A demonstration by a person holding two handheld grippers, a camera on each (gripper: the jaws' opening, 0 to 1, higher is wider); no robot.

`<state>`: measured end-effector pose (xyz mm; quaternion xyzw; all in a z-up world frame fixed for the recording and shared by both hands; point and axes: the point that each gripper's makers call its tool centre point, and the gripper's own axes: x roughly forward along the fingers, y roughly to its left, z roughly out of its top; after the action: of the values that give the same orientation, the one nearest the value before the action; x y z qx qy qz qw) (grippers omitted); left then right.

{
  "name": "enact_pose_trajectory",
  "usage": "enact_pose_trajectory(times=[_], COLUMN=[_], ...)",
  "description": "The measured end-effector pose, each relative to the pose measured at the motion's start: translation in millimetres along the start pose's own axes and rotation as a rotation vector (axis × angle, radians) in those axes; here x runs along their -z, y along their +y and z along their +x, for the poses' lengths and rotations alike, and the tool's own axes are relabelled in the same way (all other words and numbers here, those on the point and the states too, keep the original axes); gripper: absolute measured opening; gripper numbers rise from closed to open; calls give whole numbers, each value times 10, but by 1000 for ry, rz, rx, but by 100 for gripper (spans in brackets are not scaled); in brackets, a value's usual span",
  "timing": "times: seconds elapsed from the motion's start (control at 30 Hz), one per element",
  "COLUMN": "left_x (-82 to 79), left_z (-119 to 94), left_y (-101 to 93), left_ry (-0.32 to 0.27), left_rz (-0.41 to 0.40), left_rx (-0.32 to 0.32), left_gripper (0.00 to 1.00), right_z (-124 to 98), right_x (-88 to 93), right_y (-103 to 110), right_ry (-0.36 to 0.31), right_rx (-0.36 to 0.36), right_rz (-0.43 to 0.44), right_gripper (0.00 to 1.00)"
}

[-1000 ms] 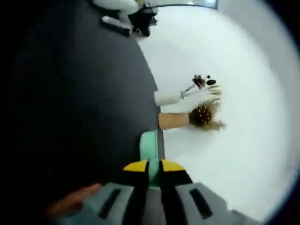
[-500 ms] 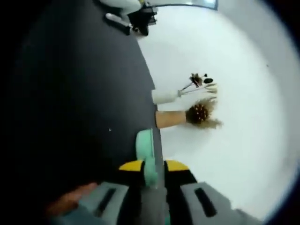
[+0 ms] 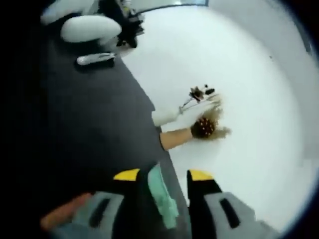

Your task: Pick up the broom and sweep the trash on the tabletop into the dustpan.

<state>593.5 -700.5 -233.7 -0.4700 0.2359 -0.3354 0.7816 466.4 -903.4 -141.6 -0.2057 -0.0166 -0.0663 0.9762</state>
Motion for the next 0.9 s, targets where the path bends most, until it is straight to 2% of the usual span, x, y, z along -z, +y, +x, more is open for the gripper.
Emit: enact_pose_trajectory(times=[0.07,0.2,0.23,0.33,0.43,0.53,0.6,0.67,0.73,0.83,0.9], left_x=[5,71,104,107,34,1,12,26,30,-29,-57], left_z=[52,145,167,214,244,236,185,187,211,196,220], left_y=[-4,-24,-26,44,31,39,-22,-25,-6,-17,-22], left_ry=[22,88,109,121,100,89,74,69,84,67,64], left_rz=[87,175,226,348,339,344,425,472,456,428,425], left_rx=[4,47,61,45,70,88,123,107,106,115,119], left_gripper=[44,47,46,45,44,42,39,39,39,37,37], right_z=[93,337,412,581,710,830,924,1004,1070,1146,1203], right_x=[-18,-76,-91,-103,-114,-160,-161,-126,-97,-99,-76], right_y=[71,230,296,440,562,658,735,807,851,918,989], right_ry=[-9,-26,-34,-41,-50,-81,-92,-88,-93,-117,-122], right_rx=[-22,-78,-105,-152,-184,-216,-239,-266,-283,-320,-350], right_rz=[14,2,-4,-14,-40,-27,-38,-58,-62,-41,-67], right_gripper=[5,5,5,5,5,5,5,5,5,5,5])
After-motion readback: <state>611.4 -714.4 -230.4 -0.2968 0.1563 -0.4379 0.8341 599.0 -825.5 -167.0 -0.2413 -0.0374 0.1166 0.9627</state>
